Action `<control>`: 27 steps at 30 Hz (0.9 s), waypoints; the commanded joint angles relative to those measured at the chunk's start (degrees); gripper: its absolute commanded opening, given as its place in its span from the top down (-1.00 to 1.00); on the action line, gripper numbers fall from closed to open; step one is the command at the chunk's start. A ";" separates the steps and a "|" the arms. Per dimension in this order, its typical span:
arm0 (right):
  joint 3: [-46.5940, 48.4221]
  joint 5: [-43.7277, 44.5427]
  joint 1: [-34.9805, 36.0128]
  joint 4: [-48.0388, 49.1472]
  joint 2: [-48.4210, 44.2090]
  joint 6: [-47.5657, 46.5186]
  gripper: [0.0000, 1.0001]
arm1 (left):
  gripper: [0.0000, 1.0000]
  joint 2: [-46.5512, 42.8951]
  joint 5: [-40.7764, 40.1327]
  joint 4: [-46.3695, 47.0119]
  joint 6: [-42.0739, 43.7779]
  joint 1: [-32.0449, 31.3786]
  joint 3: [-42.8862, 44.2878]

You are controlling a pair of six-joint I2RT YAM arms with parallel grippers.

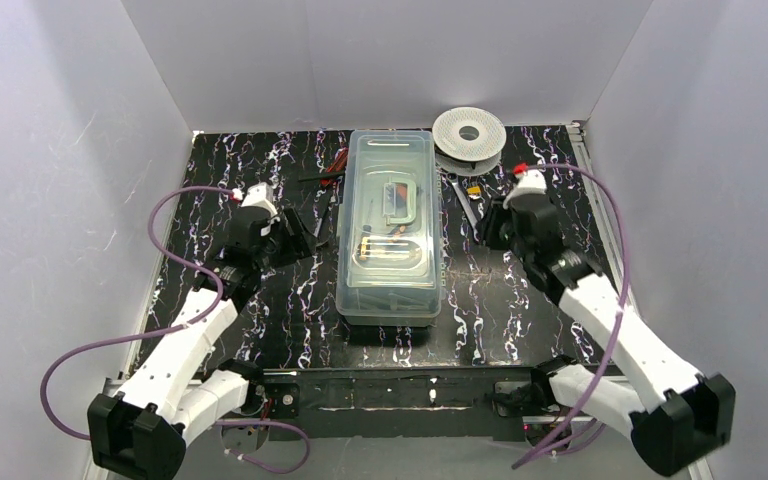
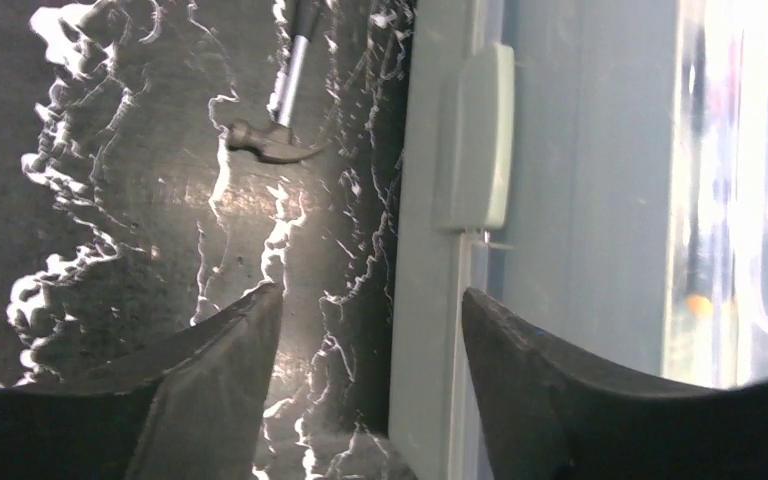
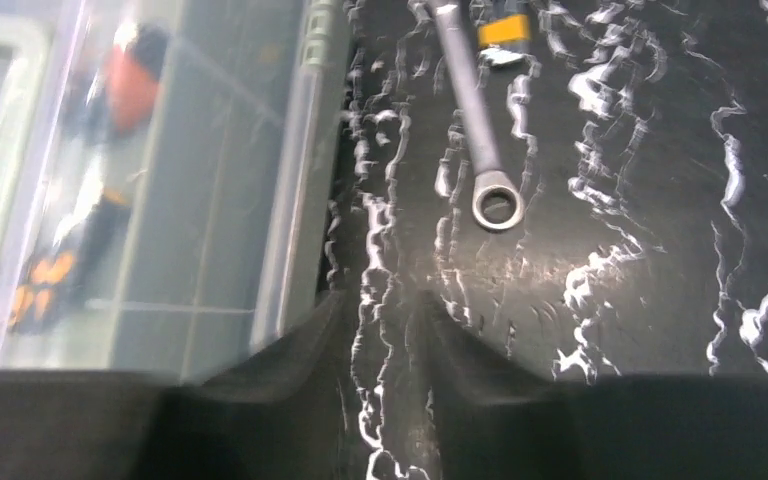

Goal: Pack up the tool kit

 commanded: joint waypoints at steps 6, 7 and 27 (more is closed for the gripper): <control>-31.76 21.40 -0.26 47.56 -18.30 -17.77 -0.64 | -0.96 -2.61 -11.63 -0.17 15.37 -0.08 2.54; -33.97 19.29 -0.26 49.49 -19.10 -20.66 -0.65 | -0.96 -3.11 -11.07 1.34 19.65 -0.11 1.64; -39.43 24.91 -13.67 82.48 15.00 -27.58 -0.75 | -0.96 3.96 -19.37 32.11 25.80 1.85 -19.43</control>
